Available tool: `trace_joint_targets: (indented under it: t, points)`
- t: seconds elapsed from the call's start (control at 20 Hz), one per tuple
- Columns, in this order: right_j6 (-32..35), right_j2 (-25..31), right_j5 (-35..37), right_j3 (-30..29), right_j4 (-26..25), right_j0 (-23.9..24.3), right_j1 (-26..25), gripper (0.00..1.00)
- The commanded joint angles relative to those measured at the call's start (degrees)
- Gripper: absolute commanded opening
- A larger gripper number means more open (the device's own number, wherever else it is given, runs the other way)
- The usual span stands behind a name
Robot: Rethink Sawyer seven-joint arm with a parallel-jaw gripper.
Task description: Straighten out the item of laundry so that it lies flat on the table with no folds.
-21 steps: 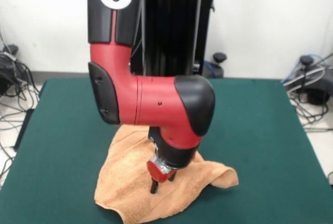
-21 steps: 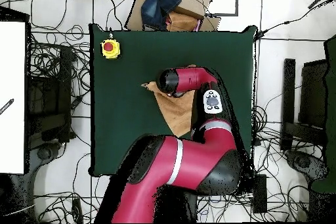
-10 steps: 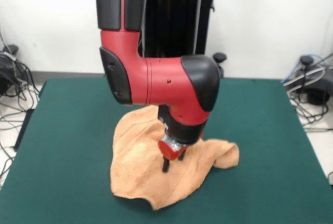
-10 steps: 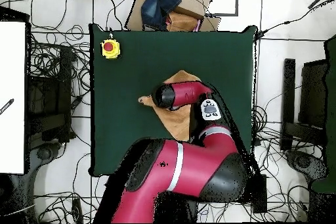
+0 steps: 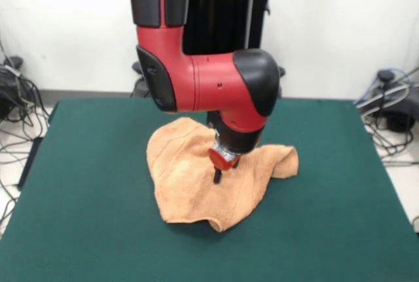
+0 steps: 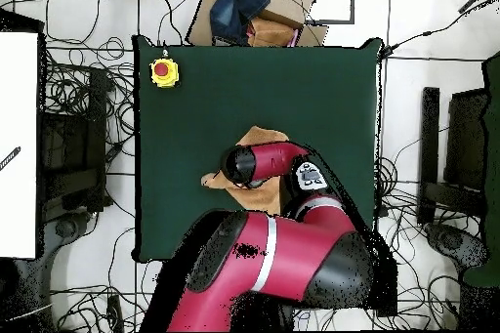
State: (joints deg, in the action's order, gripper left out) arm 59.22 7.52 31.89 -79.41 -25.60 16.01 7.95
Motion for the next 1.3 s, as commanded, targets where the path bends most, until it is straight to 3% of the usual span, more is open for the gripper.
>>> trace_joint_targets:
  t: [0.05,0.6,0.95,1.15,1.3]
  points:
    - [2.7,2.8,-1.2,-6.4,-2.6,1.2,-0.7,1.0]
    - [0.7,1.0,-3.2,3.8,-6.2,-0.9,-7.3,1.0]
    - [1.8,1.6,-1.9,7.8,-5.4,-1.8,-10.2,1.0]
    - [4.6,1.2,0.9,5.6,-3.9,-3.5,-6.2,1.0]
    - [6.7,2.0,6.2,0.8,-0.1,-4.1,2.4,1.0]
